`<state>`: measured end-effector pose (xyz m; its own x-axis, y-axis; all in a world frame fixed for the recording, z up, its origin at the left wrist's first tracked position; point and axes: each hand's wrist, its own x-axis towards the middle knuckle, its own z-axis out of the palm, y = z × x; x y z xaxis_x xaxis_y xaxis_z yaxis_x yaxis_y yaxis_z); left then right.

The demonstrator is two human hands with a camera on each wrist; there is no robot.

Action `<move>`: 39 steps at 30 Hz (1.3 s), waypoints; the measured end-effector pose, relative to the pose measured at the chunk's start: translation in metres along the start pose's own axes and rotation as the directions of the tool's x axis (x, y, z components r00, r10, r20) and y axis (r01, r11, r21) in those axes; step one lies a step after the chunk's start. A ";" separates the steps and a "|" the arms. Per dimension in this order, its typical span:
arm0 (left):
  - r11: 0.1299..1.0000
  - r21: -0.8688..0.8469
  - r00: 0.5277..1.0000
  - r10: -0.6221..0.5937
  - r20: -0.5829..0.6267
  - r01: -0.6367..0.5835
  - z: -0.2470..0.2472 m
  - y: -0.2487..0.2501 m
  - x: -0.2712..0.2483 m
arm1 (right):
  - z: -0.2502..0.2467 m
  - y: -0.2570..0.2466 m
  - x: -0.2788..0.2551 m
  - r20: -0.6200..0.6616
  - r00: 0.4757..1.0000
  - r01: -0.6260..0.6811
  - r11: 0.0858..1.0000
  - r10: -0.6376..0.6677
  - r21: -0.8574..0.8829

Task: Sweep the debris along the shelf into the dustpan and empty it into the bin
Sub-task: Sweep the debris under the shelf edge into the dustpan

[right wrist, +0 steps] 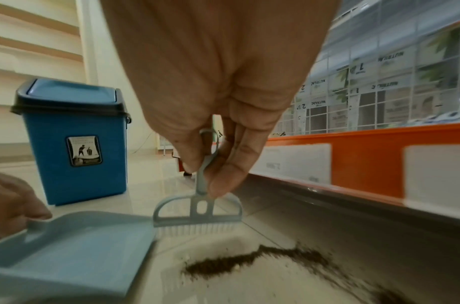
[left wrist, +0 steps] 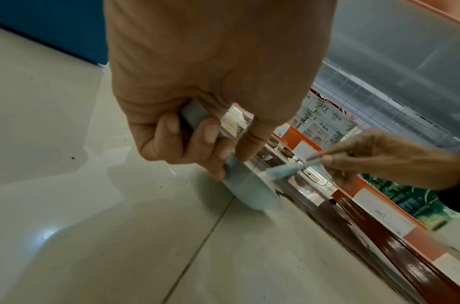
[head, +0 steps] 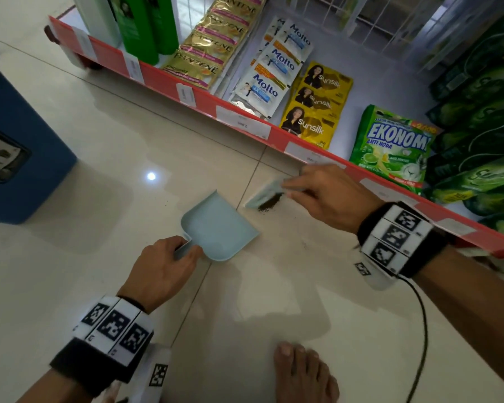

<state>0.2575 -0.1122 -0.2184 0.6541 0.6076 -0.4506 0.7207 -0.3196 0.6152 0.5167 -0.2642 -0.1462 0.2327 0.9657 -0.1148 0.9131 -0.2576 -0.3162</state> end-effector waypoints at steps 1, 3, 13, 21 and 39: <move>1.000 0.009 1.000 0.002 0.000 -0.002 0.001 0.001 0.000 | 0.002 -0.003 0.008 -0.044 0.999 -0.003 1.000 0.002 -0.026; 1.000 0.023 1.000 0.001 -0.002 -0.001 0.002 0.002 -0.001 | 0.008 -0.008 0.026 -0.109 0.994 -0.020 0.998 0.014 -0.054; 0.999 -0.004 0.999 -0.033 0.003 0.033 -0.003 0.002 -0.009 | 0.014 0.012 -0.014 0.150 0.987 -0.030 0.983 0.057 -0.182; 1.000 -0.011 1.000 -0.016 0.026 0.016 0.004 0.011 -0.002 | 0.002 0.020 -0.026 -0.112 0.991 -0.099 0.975 0.078 -0.201; 0.997 -0.070 0.996 0.044 0.081 -0.038 0.028 0.028 0.010 | 0.023 -0.003 -0.064 -0.212 0.884 -0.451 0.880 0.417 -0.149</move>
<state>0.2908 -0.1351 -0.2234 0.7014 0.5324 -0.4739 0.6774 -0.2911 0.6755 0.4918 -0.3261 -0.1593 0.6574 0.7528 -0.0332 0.7485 -0.6575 -0.0865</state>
